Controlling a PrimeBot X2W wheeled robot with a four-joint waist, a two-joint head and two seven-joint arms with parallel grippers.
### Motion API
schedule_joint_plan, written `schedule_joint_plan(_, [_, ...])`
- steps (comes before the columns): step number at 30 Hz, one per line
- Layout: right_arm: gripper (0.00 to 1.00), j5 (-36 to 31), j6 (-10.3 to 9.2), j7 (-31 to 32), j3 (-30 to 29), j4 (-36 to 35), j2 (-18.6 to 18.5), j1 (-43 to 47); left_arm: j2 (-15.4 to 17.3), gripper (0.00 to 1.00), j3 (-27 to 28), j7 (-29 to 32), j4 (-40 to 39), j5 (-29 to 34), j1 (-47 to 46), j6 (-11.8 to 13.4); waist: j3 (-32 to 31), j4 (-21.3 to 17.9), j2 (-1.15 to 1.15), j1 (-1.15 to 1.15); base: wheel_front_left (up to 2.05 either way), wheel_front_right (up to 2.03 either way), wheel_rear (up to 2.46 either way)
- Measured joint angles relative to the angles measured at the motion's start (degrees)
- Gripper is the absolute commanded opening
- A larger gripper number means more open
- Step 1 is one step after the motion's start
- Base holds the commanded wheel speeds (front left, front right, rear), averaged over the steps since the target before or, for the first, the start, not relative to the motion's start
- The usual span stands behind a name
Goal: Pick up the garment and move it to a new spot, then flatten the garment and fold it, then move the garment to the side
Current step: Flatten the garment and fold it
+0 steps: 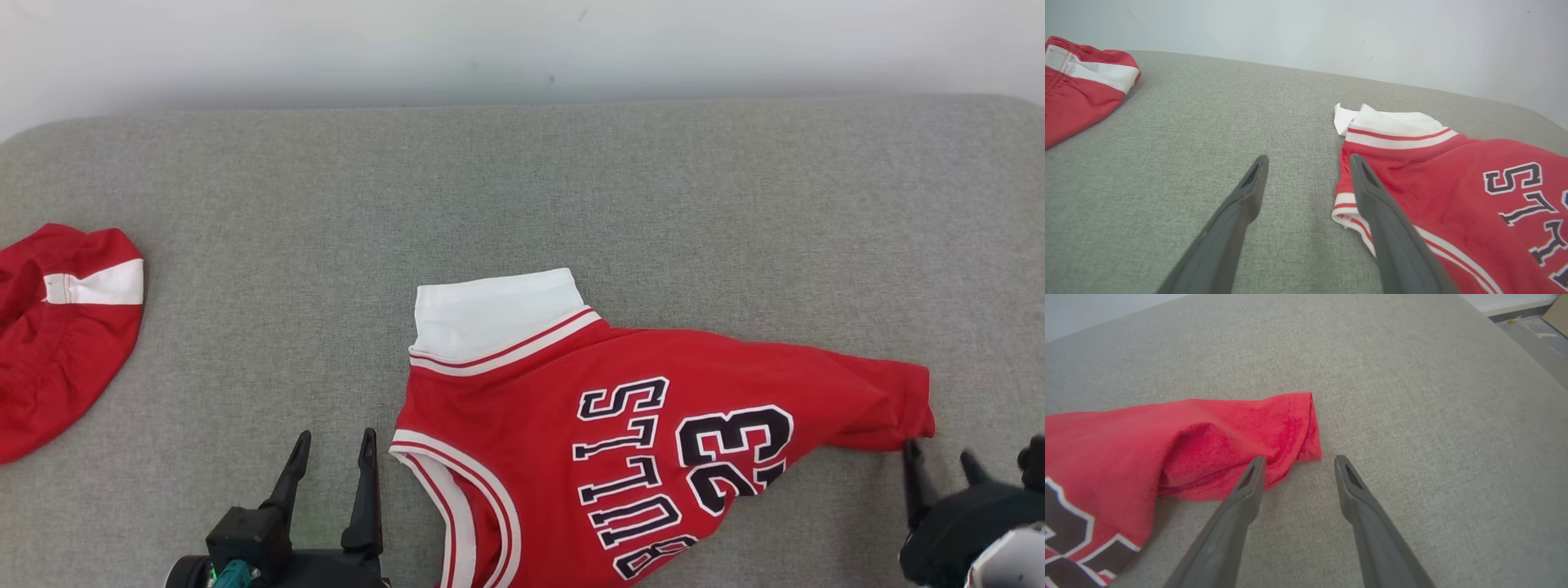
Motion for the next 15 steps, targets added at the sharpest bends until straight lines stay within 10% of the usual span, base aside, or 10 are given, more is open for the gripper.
schedule_joint_plan(15, [1.0, 5.38, 0.0, 3.71, -2.76, -3.37, 0.19, -0.64, 0.22, 1.0, 0.26, 0.0, 0.18, 0.07, 0.03, -0.32, -0.22, -0.86, 0.0, 0.0, 0.0, 0.0, 0.0])
